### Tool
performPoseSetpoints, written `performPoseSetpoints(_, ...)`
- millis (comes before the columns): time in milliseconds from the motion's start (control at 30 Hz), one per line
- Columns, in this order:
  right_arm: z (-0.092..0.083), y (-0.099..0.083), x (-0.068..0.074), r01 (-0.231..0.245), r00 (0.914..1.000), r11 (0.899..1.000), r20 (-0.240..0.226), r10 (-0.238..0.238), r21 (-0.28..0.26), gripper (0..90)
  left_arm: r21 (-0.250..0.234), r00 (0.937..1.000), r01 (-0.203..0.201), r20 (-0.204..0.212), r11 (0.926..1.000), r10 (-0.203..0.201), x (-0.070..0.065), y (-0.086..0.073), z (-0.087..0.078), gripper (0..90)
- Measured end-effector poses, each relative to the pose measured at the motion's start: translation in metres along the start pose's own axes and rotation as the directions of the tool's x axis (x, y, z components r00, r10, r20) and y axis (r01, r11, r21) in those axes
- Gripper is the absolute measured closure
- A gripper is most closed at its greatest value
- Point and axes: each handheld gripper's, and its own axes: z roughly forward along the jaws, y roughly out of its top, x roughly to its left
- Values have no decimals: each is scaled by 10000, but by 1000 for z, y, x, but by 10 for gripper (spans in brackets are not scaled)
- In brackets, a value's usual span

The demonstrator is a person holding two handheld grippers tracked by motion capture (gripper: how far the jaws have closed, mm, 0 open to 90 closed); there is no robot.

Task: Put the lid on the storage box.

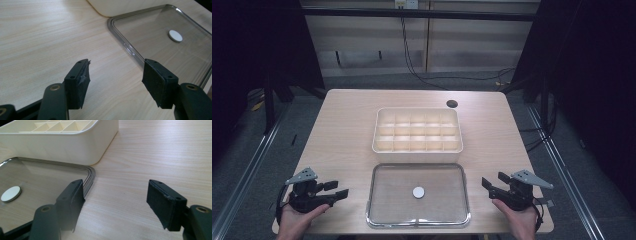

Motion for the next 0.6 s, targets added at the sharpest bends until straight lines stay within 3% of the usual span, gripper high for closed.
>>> performPoseSetpoints(100, -1, 2, 2, -47, 10000, 9998, -26, 48, 194, 321, -28, 10000, 72, -36, 10000, -72, 2, 0, -2, 385)
performPoseSetpoints(167, -3, 4, 4, 71, 10000, 9986, -65, -68, 516, 359, -44, 9996, 46, 272, 10000, -44, 2, -1, -5, 423)
performPoseSetpoints(267, -5, 5, 5, 18, 10000, 9958, -55, -13, 912, 410, -35, 9992, -33, 395, 10000, 34, -1, -2, -6, 438)
performPoseSetpoints(333, -7, 6, 6, 13, 10000, 9962, -11, -12, 868, 417, -50, 9986, -37, 523, 10000, 39, -4, -2, -7, 445)
performPoseSetpoints(500, -15, 11, 11, 36, 9983, 9948, -591, 25, 1021, 399, 97, 9983, -245, 524, 9997, 240, -13, 1, -5, 457)
performPoseSetpoints(600, -13, 12, 15, 47, 9977, 9931, -670, 32, 1174, 395, 143, 9982, -353, 485, 9993, 346, -16, 7, -3, 465)
